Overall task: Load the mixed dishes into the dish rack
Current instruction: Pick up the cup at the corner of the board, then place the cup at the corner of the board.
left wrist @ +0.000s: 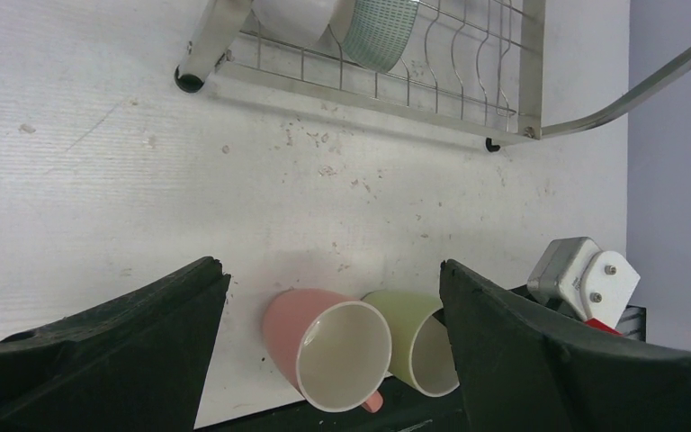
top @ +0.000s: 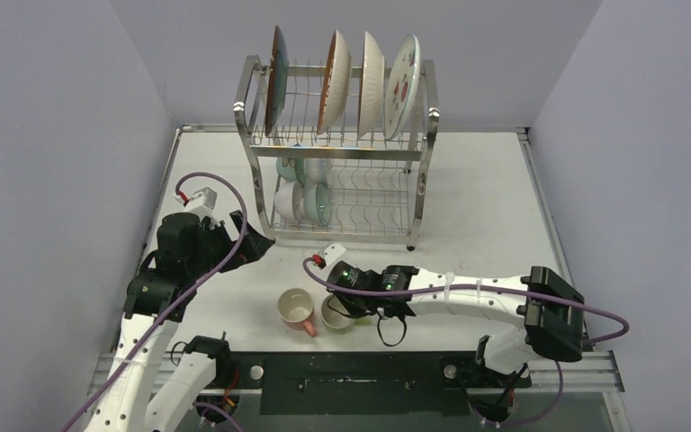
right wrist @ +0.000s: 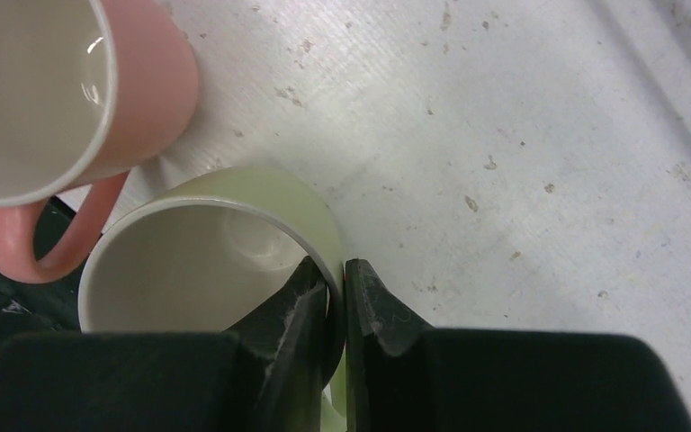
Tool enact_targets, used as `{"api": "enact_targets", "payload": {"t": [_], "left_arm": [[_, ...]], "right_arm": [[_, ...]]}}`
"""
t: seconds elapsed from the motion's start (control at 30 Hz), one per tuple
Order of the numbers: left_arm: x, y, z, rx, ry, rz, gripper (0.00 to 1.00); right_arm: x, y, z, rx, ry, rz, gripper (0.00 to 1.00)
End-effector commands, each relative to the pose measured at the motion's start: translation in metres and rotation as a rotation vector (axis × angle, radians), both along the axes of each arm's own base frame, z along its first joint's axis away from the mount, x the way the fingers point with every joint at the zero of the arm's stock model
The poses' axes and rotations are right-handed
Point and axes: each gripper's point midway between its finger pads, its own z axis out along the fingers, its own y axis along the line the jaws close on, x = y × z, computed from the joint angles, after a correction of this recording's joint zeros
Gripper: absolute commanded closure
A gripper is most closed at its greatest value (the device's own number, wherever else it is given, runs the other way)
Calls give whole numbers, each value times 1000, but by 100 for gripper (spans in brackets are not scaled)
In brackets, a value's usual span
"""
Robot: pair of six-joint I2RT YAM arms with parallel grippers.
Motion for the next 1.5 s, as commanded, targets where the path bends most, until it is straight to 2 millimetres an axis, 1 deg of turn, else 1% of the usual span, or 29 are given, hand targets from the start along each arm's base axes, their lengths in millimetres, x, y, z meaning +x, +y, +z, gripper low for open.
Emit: {"api": "enact_targets", "payload": {"t": [0.0, 0.17, 0.33, 0.47, 0.57, 0.67, 0.7, 0.73, 0.77, 0.87, 0.97, 1.07, 1.27, 1.47], "left_arm": [[-2, -15, 24, -53, -66, -78, 13], [-3, -30, 35, -130, -83, -140, 13], [-11, -59, 57, -242, -133, -294, 15], [-17, -76, 64, -269, -121, -368, 17], [-20, -91, 61, -262, -102, -394, 20], [-24, -112, 52, -223, -74, -432, 23], [-26, -119, 49, -194, -71, -444, 23], [-23, -122, 43, -142, -71, -421, 24], [-25, -125, 39, -90, -70, -418, 24], [-29, -136, 26, 33, -57, -416, 25], [-31, -157, 12, 65, -34, -440, 26], [-32, -170, -2, 94, -16, -434, 28], [-33, -184, -27, 147, 5, -417, 30], [-31, -201, -46, 168, 24, -437, 32]], "right_arm": [[14, -9, 42, 115, -96, -83, 100], [20, -32, 63, 192, -132, -156, 100], [26, -50, 86, 256, -191, -207, 100], [34, -63, 105, 257, -259, -255, 100], [38, -64, 116, 251, -294, -276, 100], [41, -61, 121, 233, -309, -288, 100], [41, -59, 122, 225, -316, -292, 100], [41, -58, 124, 218, -327, -299, 100], [41, -58, 125, 211, -336, -304, 100], [40, -58, 124, 197, -349, -319, 100], [38, -54, 116, 196, -332, -331, 100], [37, -54, 105, 213, -306, -373, 100], [31, -57, 85, 229, -253, -427, 100], [28, -63, 68, 224, -218, -458, 100]]}}
